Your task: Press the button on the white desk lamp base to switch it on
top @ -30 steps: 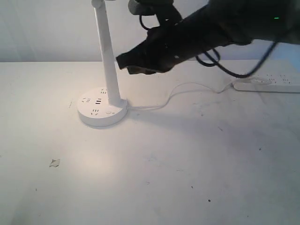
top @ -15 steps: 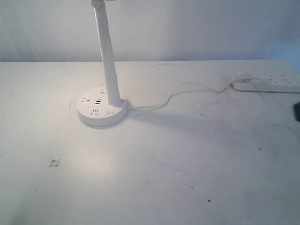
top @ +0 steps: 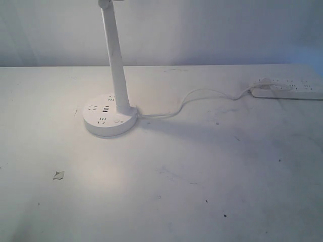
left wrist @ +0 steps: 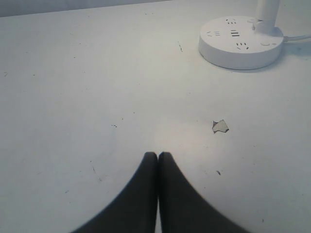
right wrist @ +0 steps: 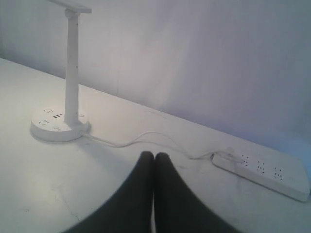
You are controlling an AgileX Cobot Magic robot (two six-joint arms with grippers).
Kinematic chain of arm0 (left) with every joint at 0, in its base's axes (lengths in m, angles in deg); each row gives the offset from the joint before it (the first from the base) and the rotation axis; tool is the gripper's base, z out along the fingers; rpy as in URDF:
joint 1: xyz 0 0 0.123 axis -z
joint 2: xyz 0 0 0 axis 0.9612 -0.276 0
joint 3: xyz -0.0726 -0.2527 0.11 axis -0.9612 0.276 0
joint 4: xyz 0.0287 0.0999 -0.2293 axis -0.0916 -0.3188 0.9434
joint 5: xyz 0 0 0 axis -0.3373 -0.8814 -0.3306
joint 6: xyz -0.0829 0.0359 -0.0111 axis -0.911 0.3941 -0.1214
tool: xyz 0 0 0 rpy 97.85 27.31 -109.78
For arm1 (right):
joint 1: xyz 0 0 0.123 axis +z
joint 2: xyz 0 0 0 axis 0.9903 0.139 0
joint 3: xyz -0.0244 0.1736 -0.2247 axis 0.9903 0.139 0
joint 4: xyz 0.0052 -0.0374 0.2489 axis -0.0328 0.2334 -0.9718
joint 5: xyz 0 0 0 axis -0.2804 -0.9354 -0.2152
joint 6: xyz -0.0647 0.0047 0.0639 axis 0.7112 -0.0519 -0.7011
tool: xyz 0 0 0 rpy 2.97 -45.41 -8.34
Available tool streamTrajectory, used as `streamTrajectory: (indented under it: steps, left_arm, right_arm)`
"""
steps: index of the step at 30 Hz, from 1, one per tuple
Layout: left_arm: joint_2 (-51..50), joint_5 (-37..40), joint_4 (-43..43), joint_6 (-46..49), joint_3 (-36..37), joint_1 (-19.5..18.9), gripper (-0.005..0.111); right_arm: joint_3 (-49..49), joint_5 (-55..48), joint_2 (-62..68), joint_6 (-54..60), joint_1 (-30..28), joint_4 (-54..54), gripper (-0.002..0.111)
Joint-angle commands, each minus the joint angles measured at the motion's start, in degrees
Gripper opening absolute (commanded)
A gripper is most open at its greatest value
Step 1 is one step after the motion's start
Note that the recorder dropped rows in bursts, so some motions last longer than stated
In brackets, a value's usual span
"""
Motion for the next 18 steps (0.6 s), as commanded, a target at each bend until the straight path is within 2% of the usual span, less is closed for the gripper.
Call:
streamTrajectory:
  steps: [1,6,8,9,12,15,18]
  left_arm:
    - [-0.41,-0.14,0.26,0.0,0.11,-0.13,0.0]
    - [-0.41,-0.14,0.26,0.0,0.11,-0.13,0.0]
    - [-0.41,-0.14,0.26,0.0,0.11,-0.13,0.0]
    - [-0.41,-0.14,0.26,0.0,0.11,-0.13,0.0]
    - [-0.41,-0.14,0.26,0.0,0.11,-0.13,0.0]
    - [-0.41,-0.14,0.26,0.0,0.11,-0.13,0.0]
    - [-0.41,-0.14,0.26,0.0,0.11,-0.13,0.0]
  right_arm:
    - [6.58,6.67,-0.24,0.06,-0.39,0.93,0.0]
    - [24.57,32.21,-0.24,-0.35,-0.39,0.23,0.0]
    - [28.56,37.44,-0.24,-0.48,-0.39,-2.91,0.0]
    - [28.56,37.71,-0.24,-0.48,-0.39,-4.34,0.0]
    - [28.56,26.62,-0.24,-2.25,-0.98,-13.37,0.0]
    - [28.56,18.93,-0.24,-2.1,-5.05,-16.83,0.0]
    - [28.56,19.05,-0.24,1.95,-11.52,-16.65,0.0]
